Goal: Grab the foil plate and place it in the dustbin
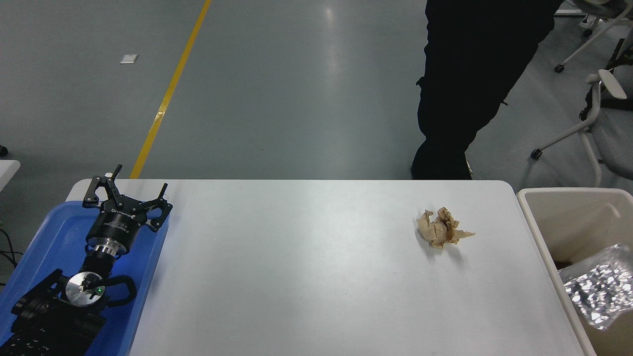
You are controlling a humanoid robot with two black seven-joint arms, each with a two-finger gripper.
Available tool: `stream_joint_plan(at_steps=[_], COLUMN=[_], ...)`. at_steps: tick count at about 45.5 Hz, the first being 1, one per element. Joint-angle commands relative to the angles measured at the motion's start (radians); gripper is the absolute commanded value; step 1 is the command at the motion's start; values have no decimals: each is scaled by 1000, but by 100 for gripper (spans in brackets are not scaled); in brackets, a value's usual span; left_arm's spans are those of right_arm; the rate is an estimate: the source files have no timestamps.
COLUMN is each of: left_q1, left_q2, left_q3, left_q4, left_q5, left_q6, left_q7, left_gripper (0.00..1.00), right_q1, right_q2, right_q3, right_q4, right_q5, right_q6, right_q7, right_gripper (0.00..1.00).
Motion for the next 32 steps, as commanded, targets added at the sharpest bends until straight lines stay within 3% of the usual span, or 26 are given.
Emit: stream_joint_plan(at_steps=[1,3,12,26,32], left_q1=[0,0,0,-2,-2], left_q2=[0,-1,-1,-1,-1], left_q3=[0,0,0,2,3], left_q4=[0,0,0,0,-2], left_q5=[0,0,0,0,0], left_q6=[0,0,0,0,0], left_q7=[0,0,0,0,0], left_gripper=[99,99,99,99,99], right_q1=[132,183,356,764,891], right_q2=[-134,-182,-286,-299,-271], right_q3=[-5,-12,-105,-459,-515], right_q4=[257,343,578,911,963], right_q5=[0,0,0,0,2], right_q6=[-15,-15,-7,36,195], right_q7=[1,-1,-1,5,5], right_gripper=[90,99,100,100,100])
